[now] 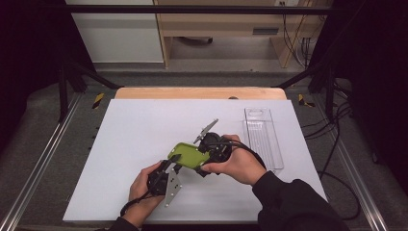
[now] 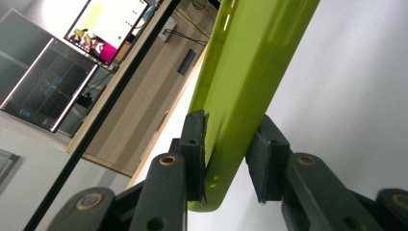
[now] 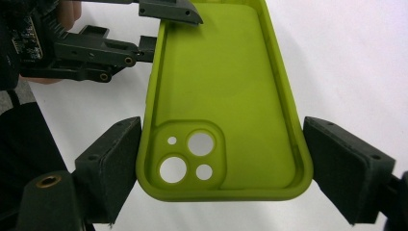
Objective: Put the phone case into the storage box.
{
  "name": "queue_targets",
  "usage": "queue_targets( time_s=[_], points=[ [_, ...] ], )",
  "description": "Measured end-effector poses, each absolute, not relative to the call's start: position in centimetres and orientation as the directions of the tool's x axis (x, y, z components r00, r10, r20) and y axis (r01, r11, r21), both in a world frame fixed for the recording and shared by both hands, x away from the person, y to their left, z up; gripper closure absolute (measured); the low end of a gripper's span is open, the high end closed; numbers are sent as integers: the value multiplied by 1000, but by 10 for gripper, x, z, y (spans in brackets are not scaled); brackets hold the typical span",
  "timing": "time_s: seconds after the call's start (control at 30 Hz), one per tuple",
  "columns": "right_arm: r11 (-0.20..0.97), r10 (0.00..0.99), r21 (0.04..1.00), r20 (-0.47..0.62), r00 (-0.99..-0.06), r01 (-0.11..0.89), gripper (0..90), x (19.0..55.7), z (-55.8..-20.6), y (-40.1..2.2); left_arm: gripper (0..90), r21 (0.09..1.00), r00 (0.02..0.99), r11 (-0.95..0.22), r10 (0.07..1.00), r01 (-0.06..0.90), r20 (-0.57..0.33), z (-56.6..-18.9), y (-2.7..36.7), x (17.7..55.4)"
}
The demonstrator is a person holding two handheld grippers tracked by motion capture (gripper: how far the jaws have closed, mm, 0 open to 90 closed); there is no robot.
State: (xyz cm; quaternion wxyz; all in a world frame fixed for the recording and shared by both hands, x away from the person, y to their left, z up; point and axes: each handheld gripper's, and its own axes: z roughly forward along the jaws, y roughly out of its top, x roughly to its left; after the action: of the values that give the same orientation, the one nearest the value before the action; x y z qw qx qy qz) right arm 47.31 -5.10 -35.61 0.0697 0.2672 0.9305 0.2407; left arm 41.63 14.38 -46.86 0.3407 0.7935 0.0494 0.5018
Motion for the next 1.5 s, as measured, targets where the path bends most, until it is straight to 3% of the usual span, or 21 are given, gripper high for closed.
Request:
queue_targets(
  time_s=[0.43,0.77,1.23,1.5],
  points=[
    [711,530,534,21,-848,458,156,475,-352,-54,760,571,509,-774,388,-272,769,-469,141,414],
    [682,542,570,26,-840,458,100,476,-351,-57,770,591,515,-766,410,-253,752,-467,144,416],
    [611,583,647,23,-812,457,73,470,-346,-74,771,710,543,-684,538,-165,644,-462,160,425],
    [528,612,723,41,-790,446,67,469,-348,-84,771,824,560,-558,653,-100,510,-456,175,430]
  ],
)
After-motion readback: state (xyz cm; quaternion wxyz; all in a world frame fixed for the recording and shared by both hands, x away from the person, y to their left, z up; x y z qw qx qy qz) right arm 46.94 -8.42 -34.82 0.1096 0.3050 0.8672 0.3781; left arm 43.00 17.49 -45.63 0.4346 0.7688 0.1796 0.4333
